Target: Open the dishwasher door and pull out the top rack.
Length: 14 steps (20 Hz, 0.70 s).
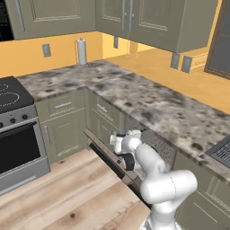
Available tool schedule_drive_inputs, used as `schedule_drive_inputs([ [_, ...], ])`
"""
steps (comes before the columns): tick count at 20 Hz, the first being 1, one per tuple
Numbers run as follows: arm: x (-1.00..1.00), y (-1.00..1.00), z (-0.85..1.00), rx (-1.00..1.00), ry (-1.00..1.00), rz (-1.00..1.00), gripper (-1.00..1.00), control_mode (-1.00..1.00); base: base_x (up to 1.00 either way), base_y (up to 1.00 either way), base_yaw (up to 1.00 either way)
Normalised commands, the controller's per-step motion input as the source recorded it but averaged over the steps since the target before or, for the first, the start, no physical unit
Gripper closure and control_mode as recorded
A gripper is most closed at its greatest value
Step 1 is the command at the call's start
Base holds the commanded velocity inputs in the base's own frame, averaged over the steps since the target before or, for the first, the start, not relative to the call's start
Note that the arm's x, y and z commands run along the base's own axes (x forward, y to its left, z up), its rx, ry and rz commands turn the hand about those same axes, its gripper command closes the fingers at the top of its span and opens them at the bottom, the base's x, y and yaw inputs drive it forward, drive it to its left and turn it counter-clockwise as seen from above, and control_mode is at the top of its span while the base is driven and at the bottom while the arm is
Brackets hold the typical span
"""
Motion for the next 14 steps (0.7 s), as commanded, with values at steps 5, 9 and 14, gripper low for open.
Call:
schedule_drive_inputs([
  [5, -0.99, 0.29, -1.00, 0.02, 0.00, 0.00, -1.00, -1.00, 0.00, 0.00, 0.00],
  [9, -0.98, 0.32, -0.95, 0.07, 0.00, 0.00, -1.00, -1.00, 0.00, 0.00, 0.00],
  [14, -0.72, 0.19, -0.51, 0.20, 0.02, 0.00, -1.00, -1.00, 0.00, 0.00, 0.00],
])
